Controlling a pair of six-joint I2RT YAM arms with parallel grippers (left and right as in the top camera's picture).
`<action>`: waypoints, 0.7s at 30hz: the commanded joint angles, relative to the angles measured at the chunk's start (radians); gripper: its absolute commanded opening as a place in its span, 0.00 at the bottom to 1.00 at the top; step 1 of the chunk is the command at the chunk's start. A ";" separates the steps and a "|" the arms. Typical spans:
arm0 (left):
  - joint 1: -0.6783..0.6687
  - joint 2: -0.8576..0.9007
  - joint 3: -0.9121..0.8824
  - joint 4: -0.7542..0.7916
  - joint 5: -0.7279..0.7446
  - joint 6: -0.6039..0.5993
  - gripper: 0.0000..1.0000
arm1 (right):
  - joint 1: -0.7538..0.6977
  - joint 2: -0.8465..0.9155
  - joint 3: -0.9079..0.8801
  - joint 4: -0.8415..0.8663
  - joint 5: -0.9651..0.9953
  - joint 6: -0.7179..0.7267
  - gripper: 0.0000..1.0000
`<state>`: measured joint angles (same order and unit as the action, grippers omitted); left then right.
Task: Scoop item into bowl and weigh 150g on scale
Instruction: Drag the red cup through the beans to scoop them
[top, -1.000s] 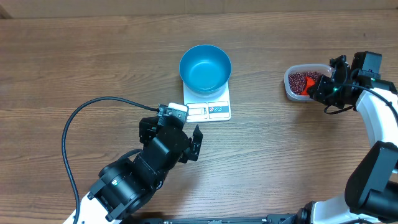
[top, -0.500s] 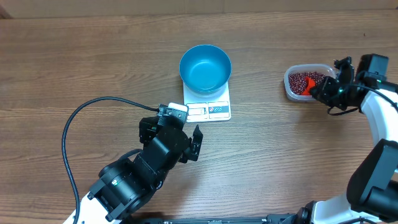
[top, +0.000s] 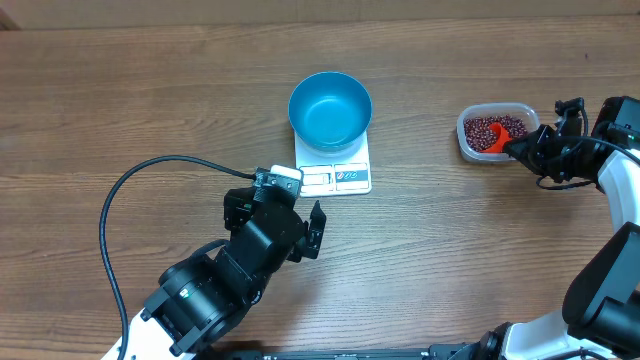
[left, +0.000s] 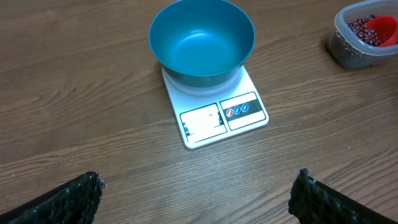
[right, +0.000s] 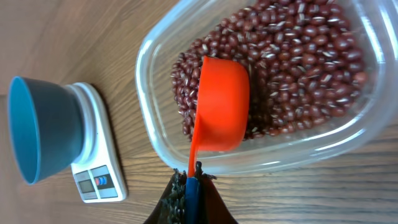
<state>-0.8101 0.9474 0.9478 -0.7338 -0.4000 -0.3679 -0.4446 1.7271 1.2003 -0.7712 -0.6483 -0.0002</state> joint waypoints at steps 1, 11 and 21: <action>0.005 0.002 -0.008 0.000 0.002 -0.014 0.99 | -0.001 0.002 -0.010 0.005 -0.050 -0.001 0.04; 0.005 0.002 -0.008 0.000 0.001 -0.014 1.00 | -0.012 0.003 -0.010 0.007 -0.053 0.000 0.04; 0.005 0.002 -0.008 0.000 0.001 -0.014 1.00 | -0.113 0.003 -0.010 -0.013 -0.185 0.003 0.04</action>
<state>-0.8101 0.9474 0.9478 -0.7338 -0.4000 -0.3679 -0.5308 1.7271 1.2003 -0.7826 -0.7559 0.0002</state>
